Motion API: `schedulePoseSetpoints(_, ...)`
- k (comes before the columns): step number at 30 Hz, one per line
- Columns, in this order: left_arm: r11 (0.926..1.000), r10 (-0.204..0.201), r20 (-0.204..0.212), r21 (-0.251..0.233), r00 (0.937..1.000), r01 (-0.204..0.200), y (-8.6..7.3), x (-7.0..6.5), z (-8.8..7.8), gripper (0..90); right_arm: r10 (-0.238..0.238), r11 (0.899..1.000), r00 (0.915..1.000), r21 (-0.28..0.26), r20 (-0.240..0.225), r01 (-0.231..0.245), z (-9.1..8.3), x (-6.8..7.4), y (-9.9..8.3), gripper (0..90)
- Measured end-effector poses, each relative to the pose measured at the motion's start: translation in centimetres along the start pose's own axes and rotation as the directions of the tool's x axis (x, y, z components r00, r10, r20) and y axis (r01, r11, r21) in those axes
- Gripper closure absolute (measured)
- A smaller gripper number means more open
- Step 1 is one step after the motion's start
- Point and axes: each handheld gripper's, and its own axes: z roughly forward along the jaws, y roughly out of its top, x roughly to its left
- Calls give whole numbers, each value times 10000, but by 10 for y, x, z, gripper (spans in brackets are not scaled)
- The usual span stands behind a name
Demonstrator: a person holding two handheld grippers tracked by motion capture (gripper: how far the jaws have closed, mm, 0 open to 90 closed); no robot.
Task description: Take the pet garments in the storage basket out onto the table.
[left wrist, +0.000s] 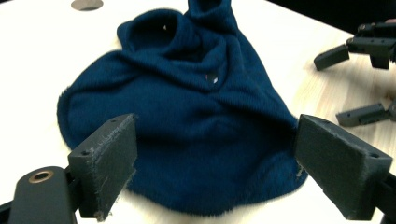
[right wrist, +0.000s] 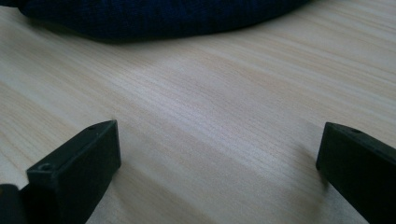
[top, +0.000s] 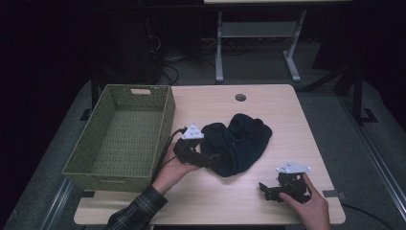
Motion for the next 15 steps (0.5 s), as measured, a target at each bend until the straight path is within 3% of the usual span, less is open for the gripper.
schedulePoseSetpoints(15, 9966, -36, -255, 824, 9997, 57, -34, -9, -2, 130, -4, 10000, 10000, -3, 1, 4, 0, 0, 0, 0)
